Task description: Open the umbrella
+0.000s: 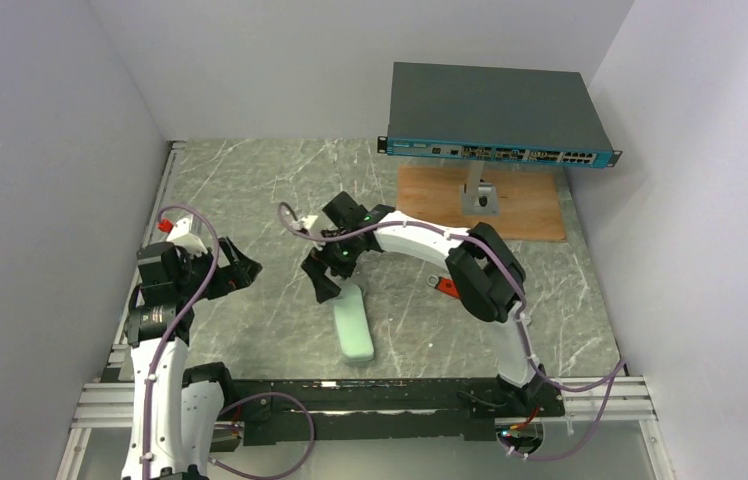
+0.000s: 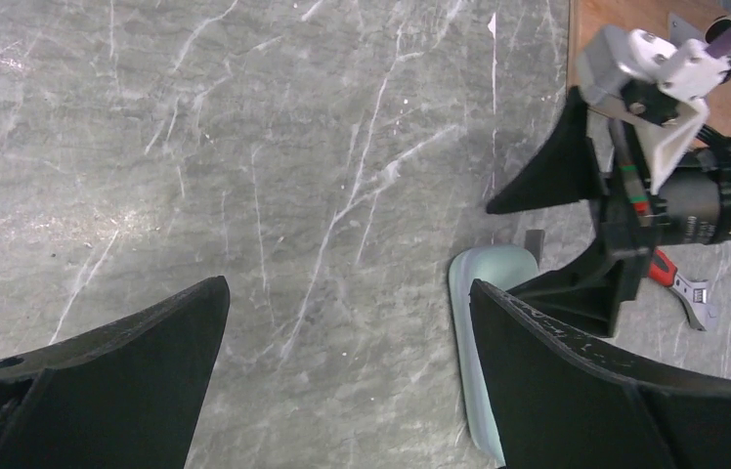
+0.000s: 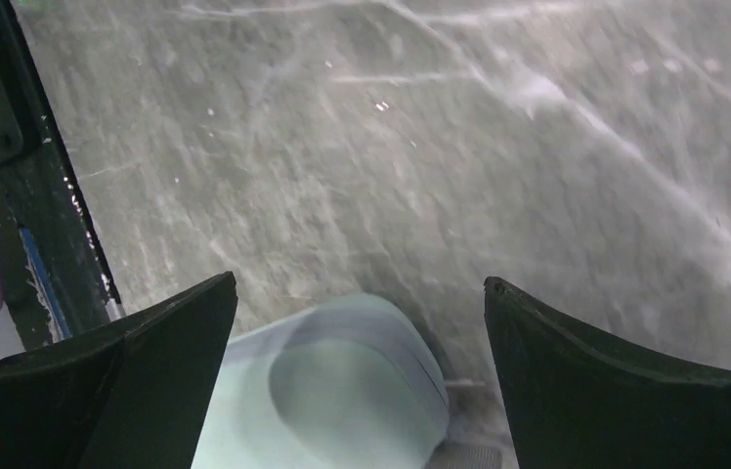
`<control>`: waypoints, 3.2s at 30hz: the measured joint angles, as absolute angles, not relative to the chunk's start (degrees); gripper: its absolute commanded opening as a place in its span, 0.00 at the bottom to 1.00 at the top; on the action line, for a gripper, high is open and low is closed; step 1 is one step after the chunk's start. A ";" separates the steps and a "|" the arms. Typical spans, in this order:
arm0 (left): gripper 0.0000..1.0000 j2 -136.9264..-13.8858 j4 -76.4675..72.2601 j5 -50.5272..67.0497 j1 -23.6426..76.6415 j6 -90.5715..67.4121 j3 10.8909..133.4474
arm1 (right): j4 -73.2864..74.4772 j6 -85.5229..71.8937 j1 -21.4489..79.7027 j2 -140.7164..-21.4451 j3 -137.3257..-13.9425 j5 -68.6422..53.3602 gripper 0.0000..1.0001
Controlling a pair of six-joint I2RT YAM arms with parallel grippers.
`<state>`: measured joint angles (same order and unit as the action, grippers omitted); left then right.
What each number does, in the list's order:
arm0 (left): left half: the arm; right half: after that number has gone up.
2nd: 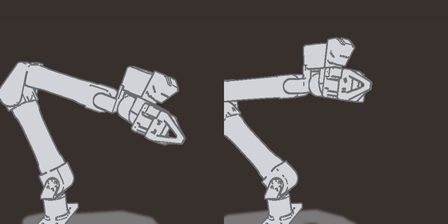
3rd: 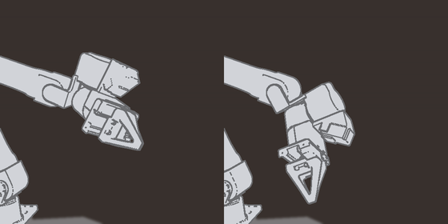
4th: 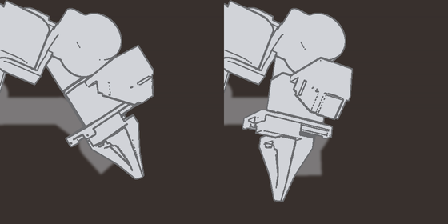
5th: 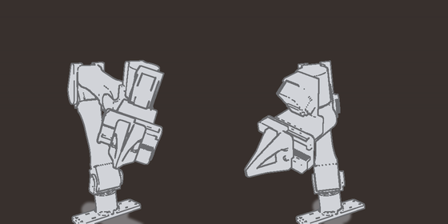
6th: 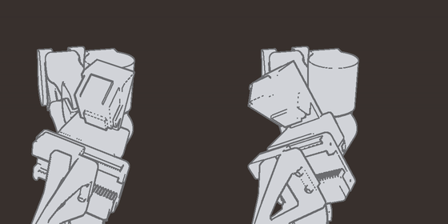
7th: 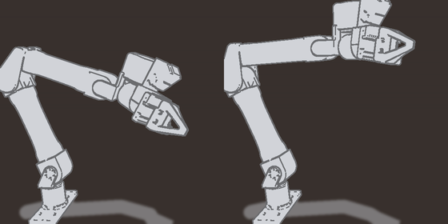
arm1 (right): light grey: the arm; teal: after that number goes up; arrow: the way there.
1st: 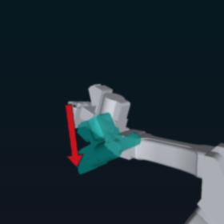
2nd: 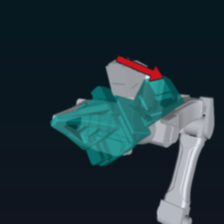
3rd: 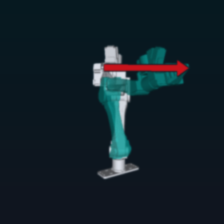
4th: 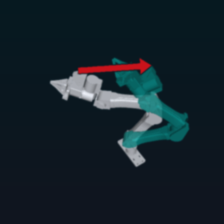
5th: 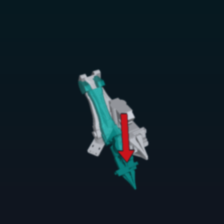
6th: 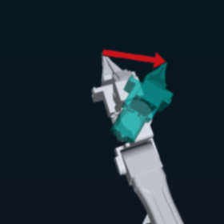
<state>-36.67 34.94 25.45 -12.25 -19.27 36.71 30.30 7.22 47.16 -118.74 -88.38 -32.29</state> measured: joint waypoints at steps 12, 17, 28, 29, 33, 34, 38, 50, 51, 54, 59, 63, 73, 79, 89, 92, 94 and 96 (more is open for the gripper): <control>1.00 -40.36 31.88 34.28 -13.45 -23.00 36.71 | 37.98 21.82 51.18 -113.40 -88.99 -26.24 1.00; 1.00 -40.40 30.57 35.27 -13.61 -23.70 36.71 | 35.92 13.10 49.78 -100.27 -78.37 -22.65 0.88; 0.98 -40.38 29.63 36.34 -15.31 -27.31 35.57 | 33.01 2.35 48.07 -94.63 -64.23 -26.33 0.88; 0.98 -40.38 29.67 36.45 -15.62 -27.73 35.14 | 32.99 2.07 47.81 -95.88 -64.53 -28.40 0.91; 0.98 -40.34 30.11 36.64 -16.34 -28.23 34.72 | 32.91 1.85 47.22 -101.19 -67.70 -36.01 0.94; 0.98 -40.32 30.11 36.67 -16.47 -28.23 34.70 | 33.19 1.89 47.22 -102.61 -69.28 -37.47 0.95; 0.98 -40.32 30.11 36.69 -17.30 -28.47 34.70 | 33.78 2.79 47.70 -109.65 -78.65 -40.77 0.94; 0.98 -41.76 29.56 39.24 -21.71 -32.08 33.69 | 38.37 20.27 54.06 -117.86 -91.90 -36.77 1.00; 0.98 -41.89 29.34 39.66 -21.76 -32.25 33.63 | 38.61 22.13 54.17 -115.77 -89.58 -35.22 1.00; 0.97 -42.26 28.18 40.75 -21.80 -32.75 32.97 | 39.05 26.09 54.11 -109.03 -83.09 -29.58 1.00; 0.97 -43.11 26.41 42.00 -21.85 -34.17 31.07 | 36.86 29.17 54.63 -99.96 -73.47 -17.69 1.00; 0.98 -43.40 25.67 42.70 -21.85 -34.76 30.76 | 35.51 28.18 55.61 -99.63 -70.72 -12.80 1.00; 0.98 -43.35 24.38 43.75 -21.85 -35.46 29.43 | 36.84 23.09 60.05 -99.61 -72.16 -10.37 1.00; 0.98 -43.44 24.27 43.75 -21.85 -35.42 29.34 | 36.36 19.88 63.37 -99.53 -72.23 -7.44 1.00; 0.94 -43.77 24.25 44.01 -21.85 -35.44 29.34 | 31.11 19.14 64.34 -99.68 -65.01 3.22 1.00; 0.84 -43.77 24.21 44.77 -21.85 -35.40 29.26 | 30.09 20.97 63.42 -99.68 -61.49 6.57 0.99; 0.72 -43.92 24.23 45.50 -21.85 -35.18 29.26 | 29.78 22.35 61.67 -99.39 -61.19 7.66 0.95; 0.61 -44.40 24.25 46.37 -21.85 -34.52 29.26 | 28.93 23.94 59.42 -99.33 -61.19 8.05 0.93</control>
<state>-44.40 24.25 46.37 -21.85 -34.52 29.26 28.93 23.94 59.42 -99.33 -61.19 8.05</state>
